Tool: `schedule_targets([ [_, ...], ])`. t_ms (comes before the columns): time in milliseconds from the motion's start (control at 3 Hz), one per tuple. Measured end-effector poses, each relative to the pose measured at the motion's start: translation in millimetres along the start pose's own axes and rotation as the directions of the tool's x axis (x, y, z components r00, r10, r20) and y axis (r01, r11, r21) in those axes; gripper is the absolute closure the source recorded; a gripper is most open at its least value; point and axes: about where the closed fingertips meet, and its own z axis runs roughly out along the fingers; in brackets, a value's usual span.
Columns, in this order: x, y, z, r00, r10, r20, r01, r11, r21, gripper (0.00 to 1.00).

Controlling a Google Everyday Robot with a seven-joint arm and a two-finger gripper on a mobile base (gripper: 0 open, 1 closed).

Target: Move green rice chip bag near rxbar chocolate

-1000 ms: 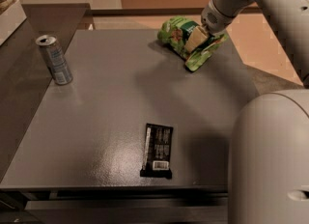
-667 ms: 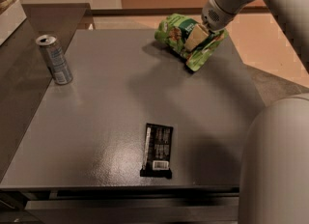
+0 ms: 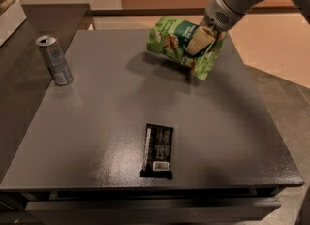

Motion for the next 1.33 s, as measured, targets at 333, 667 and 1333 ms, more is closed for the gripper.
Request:
schedule_targets([
  [333,1,43,-18,0.994,-0.104,0.017,0.105,0.9935,-0.045,1.0],
  [667,-1,85,-25,0.983,-0.182,0.022,0.183,0.9782,-0.098,1.0],
  [1333,-2,157,-34,0.957,-0.289,0.035,0.29,0.9361,-0.199,1.0],
])
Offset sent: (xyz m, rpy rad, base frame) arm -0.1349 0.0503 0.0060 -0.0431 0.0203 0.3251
